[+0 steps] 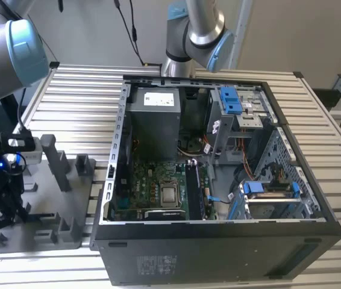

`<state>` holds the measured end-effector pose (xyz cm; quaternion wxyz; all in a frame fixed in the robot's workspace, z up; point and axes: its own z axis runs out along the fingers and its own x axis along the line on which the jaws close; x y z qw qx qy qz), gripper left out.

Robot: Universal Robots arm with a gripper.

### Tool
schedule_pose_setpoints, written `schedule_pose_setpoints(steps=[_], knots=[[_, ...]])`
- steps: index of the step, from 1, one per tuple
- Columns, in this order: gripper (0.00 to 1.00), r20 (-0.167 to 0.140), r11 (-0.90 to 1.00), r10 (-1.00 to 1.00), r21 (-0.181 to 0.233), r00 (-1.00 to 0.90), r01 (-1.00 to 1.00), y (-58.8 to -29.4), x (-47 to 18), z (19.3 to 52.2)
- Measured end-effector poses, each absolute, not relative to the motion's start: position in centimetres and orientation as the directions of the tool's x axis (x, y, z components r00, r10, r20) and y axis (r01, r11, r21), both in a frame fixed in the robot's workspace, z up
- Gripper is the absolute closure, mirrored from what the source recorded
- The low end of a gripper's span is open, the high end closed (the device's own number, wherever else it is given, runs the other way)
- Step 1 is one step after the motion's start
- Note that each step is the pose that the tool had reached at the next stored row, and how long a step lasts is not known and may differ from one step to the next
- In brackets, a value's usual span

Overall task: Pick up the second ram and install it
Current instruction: 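Pick up the second ram and move it above second insertion slot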

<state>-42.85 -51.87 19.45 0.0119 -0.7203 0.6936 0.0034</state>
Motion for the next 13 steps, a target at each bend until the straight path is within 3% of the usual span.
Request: schedule_pose_setpoints(steps=[13], knots=[[0.86, -0.021, -0.038, -0.999, -0.012, 0.038, -0.999, -51.9, -42.8, 20.7]])
